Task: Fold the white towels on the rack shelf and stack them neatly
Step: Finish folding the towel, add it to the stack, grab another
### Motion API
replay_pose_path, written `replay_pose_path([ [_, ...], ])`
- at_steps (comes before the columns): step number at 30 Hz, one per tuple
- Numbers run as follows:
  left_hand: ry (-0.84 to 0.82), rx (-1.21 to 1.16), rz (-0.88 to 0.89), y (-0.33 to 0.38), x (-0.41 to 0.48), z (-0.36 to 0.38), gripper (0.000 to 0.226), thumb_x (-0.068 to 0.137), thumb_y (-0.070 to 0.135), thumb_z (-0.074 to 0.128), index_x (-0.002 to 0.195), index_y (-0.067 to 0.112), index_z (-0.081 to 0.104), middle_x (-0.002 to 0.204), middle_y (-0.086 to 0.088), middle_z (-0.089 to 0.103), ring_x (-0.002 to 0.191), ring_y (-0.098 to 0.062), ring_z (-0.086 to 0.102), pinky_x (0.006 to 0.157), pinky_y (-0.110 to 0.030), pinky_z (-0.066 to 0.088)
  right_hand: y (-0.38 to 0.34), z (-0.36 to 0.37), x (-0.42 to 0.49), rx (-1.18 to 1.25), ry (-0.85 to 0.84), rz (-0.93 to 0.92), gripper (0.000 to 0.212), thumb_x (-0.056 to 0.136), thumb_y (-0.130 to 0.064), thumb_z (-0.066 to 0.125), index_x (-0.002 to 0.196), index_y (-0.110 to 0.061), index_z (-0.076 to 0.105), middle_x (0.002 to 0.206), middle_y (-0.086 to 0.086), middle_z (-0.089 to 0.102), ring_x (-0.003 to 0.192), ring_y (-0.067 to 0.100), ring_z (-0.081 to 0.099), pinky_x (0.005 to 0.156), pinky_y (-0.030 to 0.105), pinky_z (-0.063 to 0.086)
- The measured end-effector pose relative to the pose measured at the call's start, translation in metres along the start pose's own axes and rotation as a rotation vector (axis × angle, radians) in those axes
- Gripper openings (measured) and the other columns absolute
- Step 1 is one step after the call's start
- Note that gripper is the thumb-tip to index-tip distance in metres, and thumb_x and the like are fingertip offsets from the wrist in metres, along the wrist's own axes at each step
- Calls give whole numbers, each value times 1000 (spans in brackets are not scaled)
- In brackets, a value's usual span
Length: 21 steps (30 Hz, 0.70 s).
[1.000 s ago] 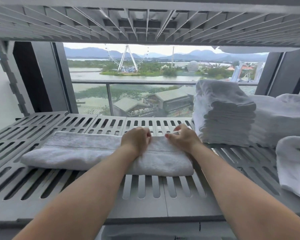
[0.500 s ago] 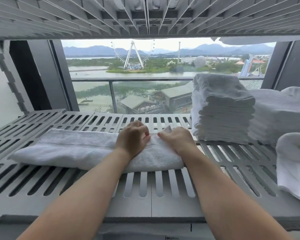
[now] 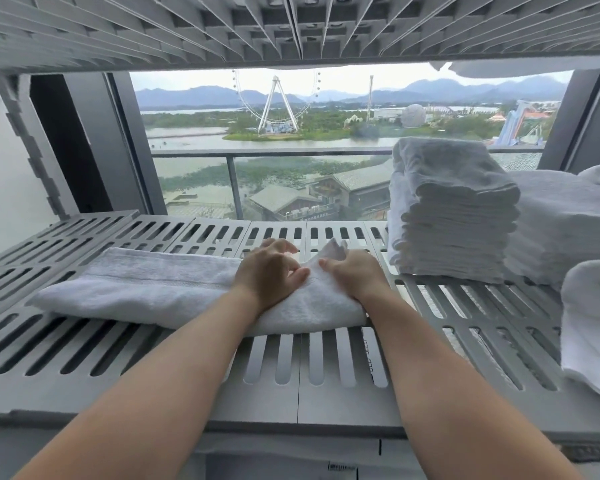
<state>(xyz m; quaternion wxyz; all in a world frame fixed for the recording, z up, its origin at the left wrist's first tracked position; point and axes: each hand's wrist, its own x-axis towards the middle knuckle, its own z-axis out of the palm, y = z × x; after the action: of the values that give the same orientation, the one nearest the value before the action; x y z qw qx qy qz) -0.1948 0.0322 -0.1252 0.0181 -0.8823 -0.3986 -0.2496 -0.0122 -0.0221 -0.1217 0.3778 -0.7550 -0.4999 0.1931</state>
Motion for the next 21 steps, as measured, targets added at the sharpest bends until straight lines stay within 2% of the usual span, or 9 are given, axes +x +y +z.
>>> replay_pose_path([
  [3,-179,-6,-20,-6,-5,-16,34,98,51,53,122,35,72,153,5,44,143,-16,34,116,-44,33,-4,-1,4,299,-49,98,38,88,-41,69,100,-5,69,99,7,72,91,23,68,84,37,55],
  [5,-214,13,-63,-23,-12,-33,36,99,52,49,128,40,66,158,5,38,145,-18,34,119,-45,30,-10,-2,5,509,-87,157,40,86,-41,71,101,-4,70,97,8,74,85,23,72,70,31,56],
  [8,-221,55,-164,-59,-28,-63,38,99,53,49,131,39,64,158,7,39,145,-16,36,117,-43,30,-25,0,7,718,-113,159,36,84,-40,74,94,-6,72,86,5,76,72,20,75,55,25,53],
  [11,-262,84,-220,-94,-41,-86,41,97,53,47,129,36,65,149,8,51,135,-14,45,109,-39,35,-45,8,7,915,-148,165,35,86,-35,74,98,-3,71,89,11,76,77,27,76,65,35,60],
  [13,-373,117,-256,-107,-50,-88,53,94,66,37,137,42,56,152,9,47,139,-13,40,111,-40,32,-61,16,6,998,-179,166,29,90,-31,71,97,-3,70,90,14,73,81,30,73,72,40,59],
  [15,-470,231,-287,-112,-61,-78,73,88,83,22,152,48,30,165,9,25,151,-16,21,121,-51,18,-81,25,4,1095,-228,145,21,94,-25,66,90,-5,65,86,12,66,79,27,68,73,40,55],
  [17,-500,283,-323,-111,-65,-66,90,78,92,10,156,48,11,168,6,7,155,-19,6,122,-59,3,-106,33,0,1150,-307,122,16,96,-22,63,95,-6,62,84,10,61,76,25,63,73,38,52],
  [19,-530,224,-312,-113,-61,-67,93,77,93,10,157,46,10,169,3,4,155,-20,3,122,-59,0,-133,40,-5,1130,-375,103,18,98,-23,61,103,-7,58,79,8,56,68,21,59,65,34,50],
  [21,-509,139,-279,-131,-59,-81,85,83,87,18,157,45,19,169,4,10,155,-17,8,123,-56,8,-161,50,-11,1082,-415,101,18,98,-23,61,105,-7,56,77,7,55,65,20,56,61,34,48],
])
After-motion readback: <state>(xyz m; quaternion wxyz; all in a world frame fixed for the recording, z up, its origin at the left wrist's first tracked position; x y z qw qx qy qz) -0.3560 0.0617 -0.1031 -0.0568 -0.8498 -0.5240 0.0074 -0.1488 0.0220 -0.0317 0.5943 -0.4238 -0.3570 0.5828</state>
